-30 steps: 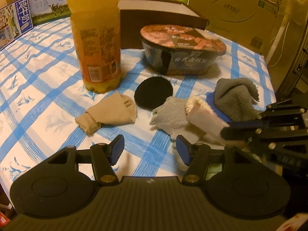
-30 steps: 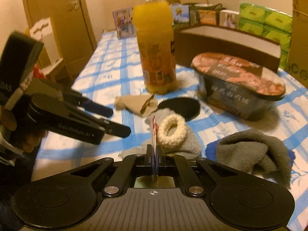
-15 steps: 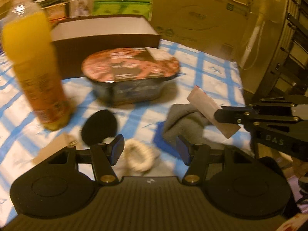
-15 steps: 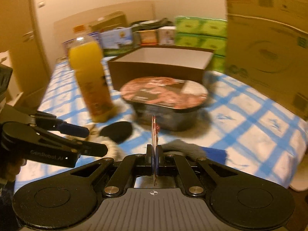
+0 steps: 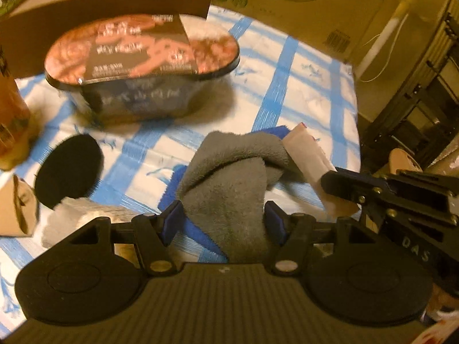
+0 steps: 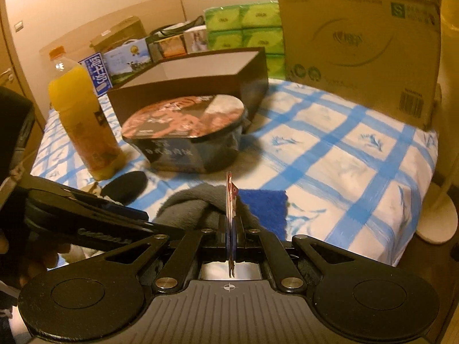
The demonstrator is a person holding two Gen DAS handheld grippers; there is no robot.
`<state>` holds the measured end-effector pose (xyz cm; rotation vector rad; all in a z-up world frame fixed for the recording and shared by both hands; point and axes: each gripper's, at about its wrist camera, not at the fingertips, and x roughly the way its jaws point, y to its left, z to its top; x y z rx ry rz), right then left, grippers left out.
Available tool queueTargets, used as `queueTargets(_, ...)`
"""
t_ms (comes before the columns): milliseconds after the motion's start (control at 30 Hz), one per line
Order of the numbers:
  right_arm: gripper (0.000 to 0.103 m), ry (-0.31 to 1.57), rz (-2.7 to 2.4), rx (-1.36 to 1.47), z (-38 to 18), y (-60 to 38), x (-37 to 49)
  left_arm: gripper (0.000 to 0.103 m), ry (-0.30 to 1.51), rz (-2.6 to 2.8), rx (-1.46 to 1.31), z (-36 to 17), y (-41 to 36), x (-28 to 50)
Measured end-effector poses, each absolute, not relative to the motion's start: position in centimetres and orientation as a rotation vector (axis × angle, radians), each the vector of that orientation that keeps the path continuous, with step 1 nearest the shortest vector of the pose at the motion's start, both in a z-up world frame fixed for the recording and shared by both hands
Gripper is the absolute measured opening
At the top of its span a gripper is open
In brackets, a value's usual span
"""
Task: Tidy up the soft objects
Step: 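Grasp the grey fuzzy sock with the left tool while the right holds the pink packet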
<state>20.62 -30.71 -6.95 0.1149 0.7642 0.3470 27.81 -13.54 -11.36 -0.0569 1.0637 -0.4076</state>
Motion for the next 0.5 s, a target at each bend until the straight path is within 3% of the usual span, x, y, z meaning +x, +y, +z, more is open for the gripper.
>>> queueTargets(133, 0.002, 0.782, 0.337, 0.128, -7.7, -31.1, 21.0, 0.058, 1.085, -0.384, -0.027, -12.7, -14.2, 28.5)
queueTargets(333, 0.002, 0.789, 0.328, 0.144, -8.0, -31.5, 21.2, 0.024, 1.076, -0.381, 0.009, -13.1, -14.8, 28.6)
queueTargets(400, 0.002, 0.786, 0.325, 0.147, -7.8, -31.6, 21.1, 0.017, 1.073, -0.382, 0.004, -12.8, -14.7, 28.6)
queueTargets(500, 0.002, 0.777, 0.320, 0.148, -7.4, -31.7, 21.1, 0.014, 1.050, -0.385, 0.006, -12.1, -14.7, 28.4)
